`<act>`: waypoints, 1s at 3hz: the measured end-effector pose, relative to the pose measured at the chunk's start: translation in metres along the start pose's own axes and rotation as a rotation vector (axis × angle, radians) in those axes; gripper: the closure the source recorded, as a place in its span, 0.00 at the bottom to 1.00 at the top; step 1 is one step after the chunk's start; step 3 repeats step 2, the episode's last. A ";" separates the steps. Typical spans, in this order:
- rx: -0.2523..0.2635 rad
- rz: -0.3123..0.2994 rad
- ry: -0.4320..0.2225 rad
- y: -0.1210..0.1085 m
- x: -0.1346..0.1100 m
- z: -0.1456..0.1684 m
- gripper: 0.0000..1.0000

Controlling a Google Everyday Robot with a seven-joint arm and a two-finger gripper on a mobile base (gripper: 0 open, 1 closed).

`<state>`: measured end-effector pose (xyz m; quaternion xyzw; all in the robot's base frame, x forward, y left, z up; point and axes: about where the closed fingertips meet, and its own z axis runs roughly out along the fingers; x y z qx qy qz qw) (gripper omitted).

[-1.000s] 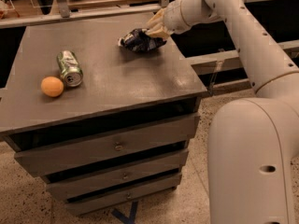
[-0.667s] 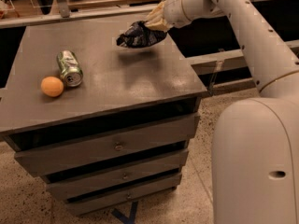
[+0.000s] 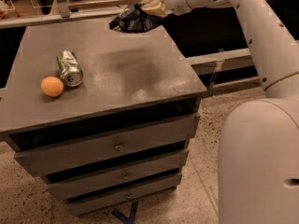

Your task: Pick blue chip bag

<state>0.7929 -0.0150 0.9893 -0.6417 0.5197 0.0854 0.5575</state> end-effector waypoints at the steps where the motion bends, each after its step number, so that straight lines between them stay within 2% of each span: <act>1: -0.024 -0.003 -0.079 -0.004 -0.026 -0.003 1.00; 3: -0.025 -0.003 -0.079 -0.004 -0.026 -0.003 1.00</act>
Offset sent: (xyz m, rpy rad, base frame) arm -0.0056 0.0103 0.0139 0.0397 0.0012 0.0474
